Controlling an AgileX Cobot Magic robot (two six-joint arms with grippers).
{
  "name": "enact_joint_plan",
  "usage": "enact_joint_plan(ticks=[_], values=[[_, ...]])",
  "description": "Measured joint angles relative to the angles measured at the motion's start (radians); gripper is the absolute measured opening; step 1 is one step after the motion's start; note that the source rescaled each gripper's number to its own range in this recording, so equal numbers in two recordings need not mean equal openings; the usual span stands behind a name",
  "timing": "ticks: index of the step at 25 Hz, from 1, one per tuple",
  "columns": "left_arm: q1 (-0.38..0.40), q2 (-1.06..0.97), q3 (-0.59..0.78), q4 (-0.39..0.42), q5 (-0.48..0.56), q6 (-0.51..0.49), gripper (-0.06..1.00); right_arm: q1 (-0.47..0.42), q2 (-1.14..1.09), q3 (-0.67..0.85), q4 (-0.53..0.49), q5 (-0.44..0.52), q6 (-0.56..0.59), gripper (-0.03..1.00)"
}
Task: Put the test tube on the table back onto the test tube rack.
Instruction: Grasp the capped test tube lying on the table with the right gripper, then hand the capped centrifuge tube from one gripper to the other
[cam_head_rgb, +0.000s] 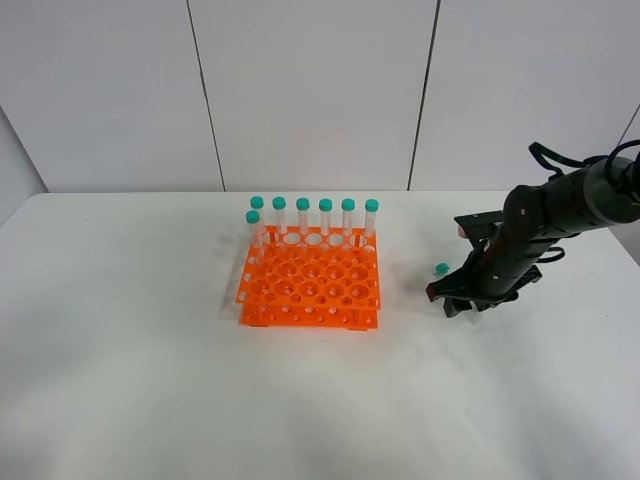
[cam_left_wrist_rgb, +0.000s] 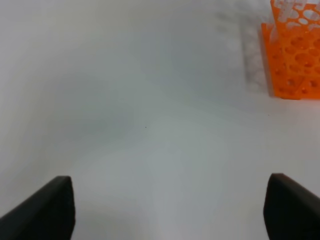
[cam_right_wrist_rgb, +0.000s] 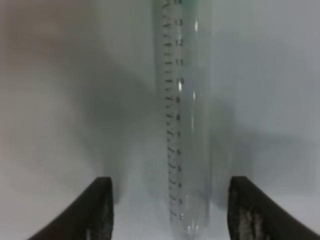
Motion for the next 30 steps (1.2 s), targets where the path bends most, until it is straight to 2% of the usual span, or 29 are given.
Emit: enact_joint_plan(ticks=[10,19,30], values=[[0.000,0.000,0.000,0.000,0.000,0.000,0.82,0.000,0.000,0.000,0.000,-0.003,0.008,0.39],[0.000,0.000,0.000,0.000,0.000,0.000,0.82,0.000,0.000,0.000,0.000,-0.007,0.012,0.00],[0.000,0.000,0.000,0.000,0.000,0.000,0.82,0.000,0.000,0.000,-0.006,-0.042,0.015,0.00]])
